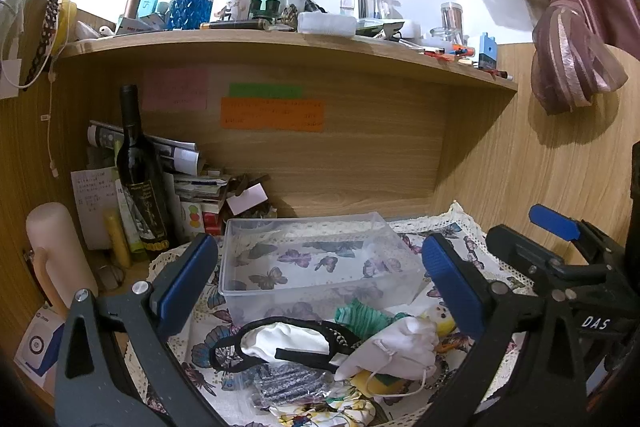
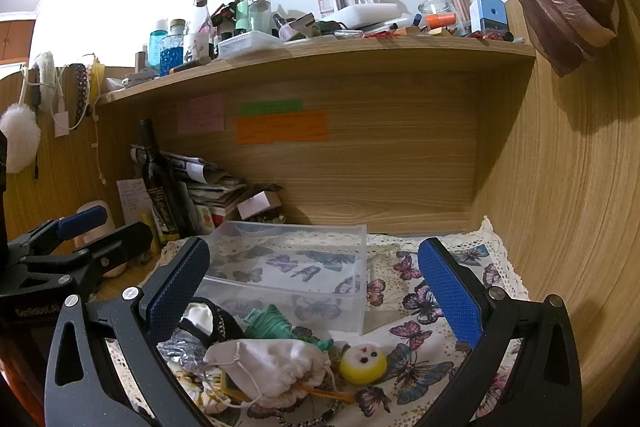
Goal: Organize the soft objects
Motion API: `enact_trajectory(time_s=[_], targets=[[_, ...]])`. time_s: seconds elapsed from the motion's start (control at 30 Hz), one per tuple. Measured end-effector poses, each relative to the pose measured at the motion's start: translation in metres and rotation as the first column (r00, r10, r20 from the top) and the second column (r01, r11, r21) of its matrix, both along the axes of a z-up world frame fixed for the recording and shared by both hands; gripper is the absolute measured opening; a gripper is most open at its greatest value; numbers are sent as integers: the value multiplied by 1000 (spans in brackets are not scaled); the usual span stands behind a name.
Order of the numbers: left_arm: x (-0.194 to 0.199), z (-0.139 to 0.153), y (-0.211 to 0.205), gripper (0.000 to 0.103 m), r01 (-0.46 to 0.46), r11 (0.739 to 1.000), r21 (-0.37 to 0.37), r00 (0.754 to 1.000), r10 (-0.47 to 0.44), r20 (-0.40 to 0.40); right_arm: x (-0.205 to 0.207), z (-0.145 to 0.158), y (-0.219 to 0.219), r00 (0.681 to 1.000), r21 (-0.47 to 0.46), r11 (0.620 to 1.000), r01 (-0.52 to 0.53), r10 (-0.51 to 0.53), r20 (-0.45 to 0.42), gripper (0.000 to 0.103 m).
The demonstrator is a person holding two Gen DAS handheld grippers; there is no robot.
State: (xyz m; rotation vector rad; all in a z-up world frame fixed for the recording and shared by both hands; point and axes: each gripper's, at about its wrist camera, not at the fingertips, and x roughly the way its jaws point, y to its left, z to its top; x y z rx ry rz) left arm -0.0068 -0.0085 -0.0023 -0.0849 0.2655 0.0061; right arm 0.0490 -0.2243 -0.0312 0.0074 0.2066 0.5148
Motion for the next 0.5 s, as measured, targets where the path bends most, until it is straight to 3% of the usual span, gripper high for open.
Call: enact_trajectory(time_s=[0.4,0.5], targets=[[-4,-2,10,103,-45,999,12,999,44,13,2,-2,-10,1000,37,999,-8,9,-21,103],[0,-9,19,102,-50,999,-10,998,50,-26,3,-8,-11,999,27,1000,-4,4,-33,97]])
